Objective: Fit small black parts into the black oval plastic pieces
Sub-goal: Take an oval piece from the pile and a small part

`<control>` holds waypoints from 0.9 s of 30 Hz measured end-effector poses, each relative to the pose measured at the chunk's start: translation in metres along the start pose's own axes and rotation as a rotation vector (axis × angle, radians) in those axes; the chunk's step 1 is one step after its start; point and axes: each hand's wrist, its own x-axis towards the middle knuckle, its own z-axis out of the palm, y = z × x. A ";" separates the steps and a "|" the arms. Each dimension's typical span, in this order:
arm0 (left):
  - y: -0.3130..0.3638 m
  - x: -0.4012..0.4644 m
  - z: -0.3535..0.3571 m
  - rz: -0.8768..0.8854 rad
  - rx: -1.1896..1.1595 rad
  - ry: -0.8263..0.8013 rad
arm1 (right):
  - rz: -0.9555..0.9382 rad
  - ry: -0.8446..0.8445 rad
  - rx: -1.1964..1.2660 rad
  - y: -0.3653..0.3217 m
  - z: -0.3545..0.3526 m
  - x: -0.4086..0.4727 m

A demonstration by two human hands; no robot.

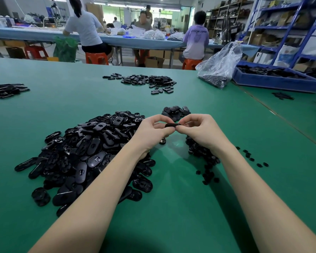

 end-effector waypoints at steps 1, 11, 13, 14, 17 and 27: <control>0.000 0.000 0.000 -0.003 -0.007 0.006 | -0.010 0.016 -0.003 0.000 0.001 0.000; 0.000 0.000 0.000 -0.029 -0.028 0.011 | -0.035 0.037 -0.025 0.004 0.011 0.001; 0.000 0.000 0.001 -0.033 -0.014 0.017 | -0.045 0.049 -0.041 0.004 0.012 0.001; 0.000 0.000 0.001 -0.033 -0.004 0.019 | -0.050 0.058 -0.051 0.004 0.013 0.001; 0.000 0.001 0.001 -0.035 0.019 0.029 | -0.058 0.069 -0.075 0.004 0.014 0.000; -0.001 0.002 0.001 -0.046 0.063 0.041 | -0.060 0.058 -0.072 0.005 0.015 -0.002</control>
